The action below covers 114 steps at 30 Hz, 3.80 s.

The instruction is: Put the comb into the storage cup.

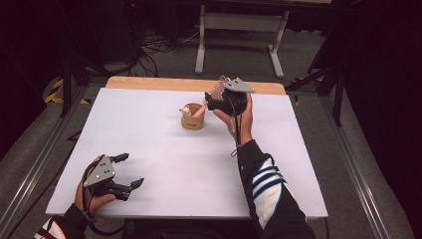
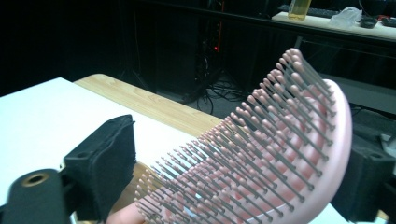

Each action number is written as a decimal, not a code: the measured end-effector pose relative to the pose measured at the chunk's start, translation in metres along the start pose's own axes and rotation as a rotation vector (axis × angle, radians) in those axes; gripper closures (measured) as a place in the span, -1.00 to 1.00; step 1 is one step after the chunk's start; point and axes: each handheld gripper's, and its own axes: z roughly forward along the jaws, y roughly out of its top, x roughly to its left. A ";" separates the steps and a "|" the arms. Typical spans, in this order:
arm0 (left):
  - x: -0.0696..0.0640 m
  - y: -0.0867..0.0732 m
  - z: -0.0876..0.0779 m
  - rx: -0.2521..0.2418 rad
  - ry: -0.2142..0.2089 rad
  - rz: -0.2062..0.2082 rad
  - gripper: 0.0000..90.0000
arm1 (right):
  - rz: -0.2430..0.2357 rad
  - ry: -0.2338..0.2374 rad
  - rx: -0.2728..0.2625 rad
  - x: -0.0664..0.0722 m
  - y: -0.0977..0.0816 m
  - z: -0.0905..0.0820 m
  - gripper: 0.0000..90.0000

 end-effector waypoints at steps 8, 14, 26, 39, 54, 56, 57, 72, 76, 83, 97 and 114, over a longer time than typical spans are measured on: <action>0.000 0.000 0.000 0.000 -0.001 -0.002 -0.88 | -0.009 -0.006 0.003 0.000 0.000 0.001 -0.88; 0.000 0.000 0.000 0.000 -0.002 -0.001 -0.88 | -0.004 -0.020 -0.004 -0.002 0.001 0.000 -0.91; 0.000 0.000 0.001 0.003 -0.005 -0.001 -0.87 | -0.002 -0.046 -0.009 -0.006 0.004 -0.005 -0.91; -0.001 0.000 0.001 0.003 -0.007 0.002 -0.87 | -0.018 -0.047 -0.009 -0.007 0.008 -0.012 -0.90; -0.001 0.000 0.001 0.007 -0.004 0.007 -0.88 | -0.047 -0.055 -0.026 -0.007 0.014 -0.023 -0.90; -0.001 0.000 0.001 0.007 -0.004 0.007 -0.87 | -0.049 -0.053 -0.030 -0.007 0.015 -0.024 -0.90; -0.001 0.000 0.001 0.008 -0.004 0.008 -0.87 | -0.051 -0.052 -0.031 -0.007 0.015 -0.025 -0.90; -0.001 0.001 0.001 0.010 -0.003 0.009 -0.87 | -0.077 -0.068 -0.060 -0.006 0.017 -0.038 -0.89; -0.001 0.001 0.001 0.010 -0.004 0.009 -0.87 | -0.090 -0.069 -0.062 -0.006 0.016 -0.041 -0.88; -0.001 0.001 0.002 0.012 -0.005 0.009 -0.87 | -0.094 -0.066 -0.075 -0.006 0.014 -0.048 -0.88; -0.002 0.001 0.004 0.018 -0.008 0.011 -0.88 | -0.094 -0.049 -0.079 -0.008 0.009 -0.061 -0.88; -0.002 0.001 0.004 0.018 -0.008 0.011 -0.87 | -0.123 -0.036 -0.097 -0.002 0.003 -0.074 -0.88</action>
